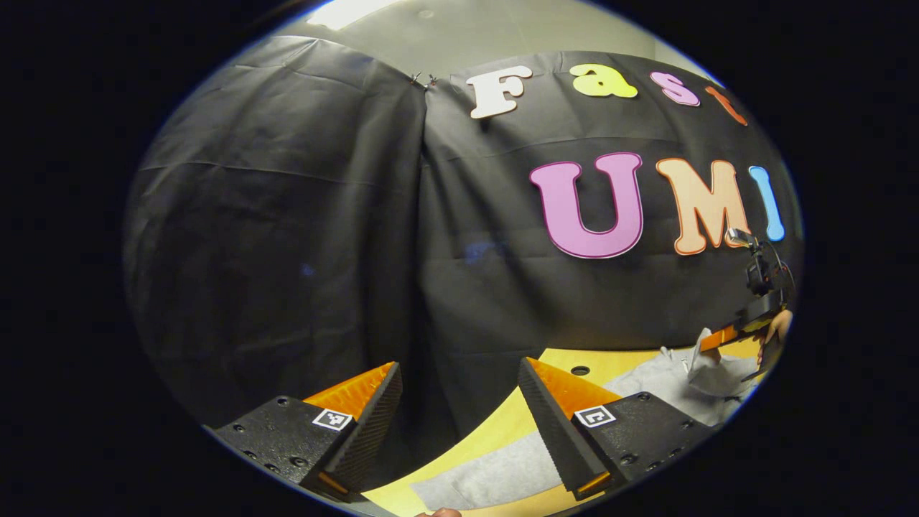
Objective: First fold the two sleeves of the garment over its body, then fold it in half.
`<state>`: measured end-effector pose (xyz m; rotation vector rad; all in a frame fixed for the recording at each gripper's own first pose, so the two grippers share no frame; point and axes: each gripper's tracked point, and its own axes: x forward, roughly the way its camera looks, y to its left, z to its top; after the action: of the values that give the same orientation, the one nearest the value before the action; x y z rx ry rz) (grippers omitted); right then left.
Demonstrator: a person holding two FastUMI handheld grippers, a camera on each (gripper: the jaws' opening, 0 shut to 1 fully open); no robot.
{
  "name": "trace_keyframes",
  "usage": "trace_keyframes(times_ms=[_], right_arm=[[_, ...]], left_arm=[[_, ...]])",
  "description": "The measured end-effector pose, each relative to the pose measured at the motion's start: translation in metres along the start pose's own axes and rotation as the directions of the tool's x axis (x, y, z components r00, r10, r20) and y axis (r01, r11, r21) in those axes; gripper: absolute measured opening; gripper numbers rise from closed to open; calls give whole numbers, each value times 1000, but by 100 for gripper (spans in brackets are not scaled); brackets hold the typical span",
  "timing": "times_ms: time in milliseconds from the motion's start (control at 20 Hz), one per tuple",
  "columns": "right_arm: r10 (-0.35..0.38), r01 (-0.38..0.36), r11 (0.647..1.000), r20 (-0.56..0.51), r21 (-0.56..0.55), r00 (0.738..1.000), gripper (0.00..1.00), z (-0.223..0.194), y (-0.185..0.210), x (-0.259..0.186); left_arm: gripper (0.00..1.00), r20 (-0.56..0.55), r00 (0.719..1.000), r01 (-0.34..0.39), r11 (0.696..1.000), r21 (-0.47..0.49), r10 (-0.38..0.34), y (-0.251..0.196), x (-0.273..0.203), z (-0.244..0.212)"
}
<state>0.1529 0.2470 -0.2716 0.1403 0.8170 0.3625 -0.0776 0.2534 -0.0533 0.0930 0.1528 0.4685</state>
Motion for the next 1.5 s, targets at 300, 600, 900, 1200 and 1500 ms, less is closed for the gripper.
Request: trace_keyframes(times_ms=[300, 600, 900, 1200, 1500], right_arm=[[10, -16, 998, -99, -62, 995, 5, -42, 32, 37], [91, -93, 992, -28, -87, 995, 68, -29, 61, 28], [56, -28, 985, 165, -169, 985, 96, 10, 45, -16], [3, 40, 988, 282, -148, 959, 96, 28, -4, -62], [-95, 121, 990, 289, -74, 953, 99, 24, -73, -91]], left_arm=[[100, -37, 999, -40, 999, 5, 40, 31, 0, -24], [100, -128, 991, -31, 1000, -2, 30, 37, 2, -71], [96, -278, 960, 17, 999, -31, -25, 24, -1, -138], [97, -447, 891, 53, 997, -59, -74, 5, -3, -210], [97, -566, 824, -17, 997, -70, -26, 9, -8, -267]])
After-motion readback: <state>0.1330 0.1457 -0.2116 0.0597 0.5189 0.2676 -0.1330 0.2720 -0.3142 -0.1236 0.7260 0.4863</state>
